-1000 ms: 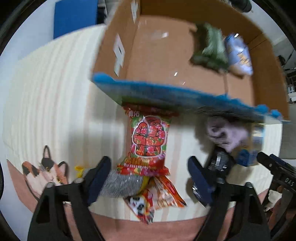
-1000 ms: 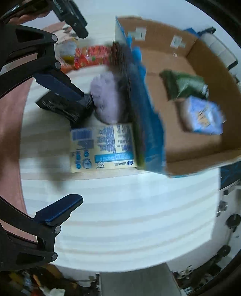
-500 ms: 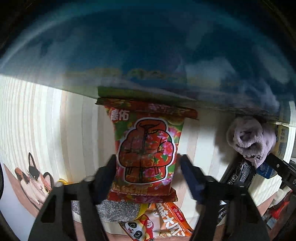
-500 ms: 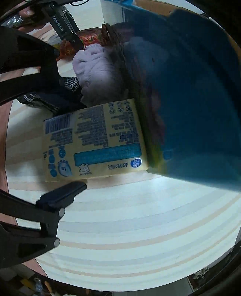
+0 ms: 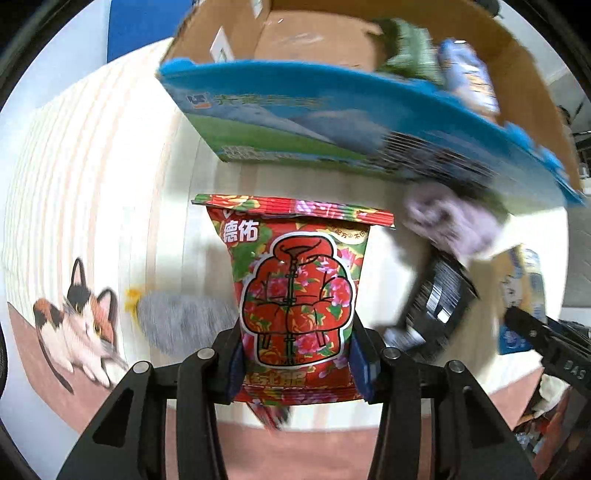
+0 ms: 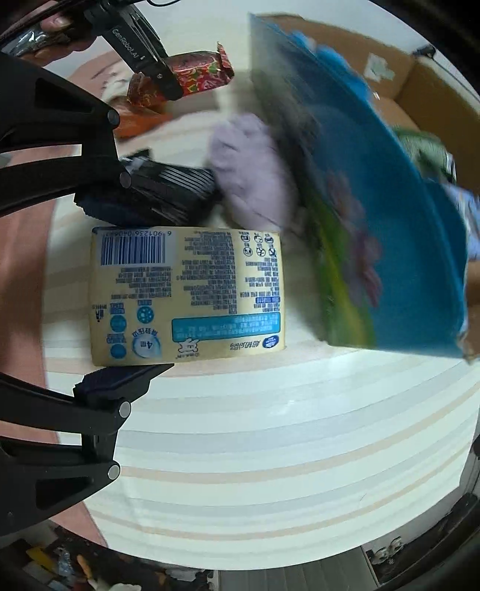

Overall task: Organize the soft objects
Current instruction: 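Grasp the red snack bag with left tool while right tool grasps yellow milk box, then place both items into the box and open both tools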

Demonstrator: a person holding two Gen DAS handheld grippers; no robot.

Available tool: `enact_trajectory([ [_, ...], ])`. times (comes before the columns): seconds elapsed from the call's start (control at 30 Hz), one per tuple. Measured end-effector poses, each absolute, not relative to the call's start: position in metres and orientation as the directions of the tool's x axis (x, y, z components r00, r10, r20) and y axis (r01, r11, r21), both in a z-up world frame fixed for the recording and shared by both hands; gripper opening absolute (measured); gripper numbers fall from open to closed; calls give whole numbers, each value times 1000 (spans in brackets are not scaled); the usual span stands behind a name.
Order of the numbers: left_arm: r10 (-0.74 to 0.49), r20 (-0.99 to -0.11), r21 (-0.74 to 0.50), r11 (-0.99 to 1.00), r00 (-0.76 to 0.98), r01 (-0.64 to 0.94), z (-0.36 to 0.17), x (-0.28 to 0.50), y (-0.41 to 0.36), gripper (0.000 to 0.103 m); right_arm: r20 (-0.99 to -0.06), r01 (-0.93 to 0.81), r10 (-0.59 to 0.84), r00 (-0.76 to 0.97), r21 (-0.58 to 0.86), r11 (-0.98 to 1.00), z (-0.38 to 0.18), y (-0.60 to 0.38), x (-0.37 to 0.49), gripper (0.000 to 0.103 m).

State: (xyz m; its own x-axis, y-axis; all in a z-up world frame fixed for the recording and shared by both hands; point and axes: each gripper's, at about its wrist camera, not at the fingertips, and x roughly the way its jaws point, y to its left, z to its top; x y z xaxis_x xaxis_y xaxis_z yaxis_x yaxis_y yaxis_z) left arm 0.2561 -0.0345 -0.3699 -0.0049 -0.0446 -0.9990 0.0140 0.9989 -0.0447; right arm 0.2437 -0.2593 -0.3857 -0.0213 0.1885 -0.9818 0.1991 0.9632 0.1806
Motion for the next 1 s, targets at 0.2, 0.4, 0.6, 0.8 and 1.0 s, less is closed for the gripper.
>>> enact_trajectory([
  [0.2,-123,-992,-123,992,12,21,-335,215,-53,43,-972,163,235,30,237,958,-355,-246,204,66],
  [0.4,-192,-979,-188,980,66,70,-281,217,-69,43,-943,139,319,101,330,934,-294,-252,197,66],
  [0.6,-243,-958,-225,966,151,124,-230,274,-74,43,-906,102,359,225,388,916,-221,-256,227,66],
  [0.8,-209,-954,-182,973,214,140,-210,357,-69,43,-907,100,298,298,340,935,-195,-252,295,66],
  [1.0,-164,-969,-144,983,186,114,-246,440,-63,43,-935,150,242,259,287,946,-234,-250,355,66],
])
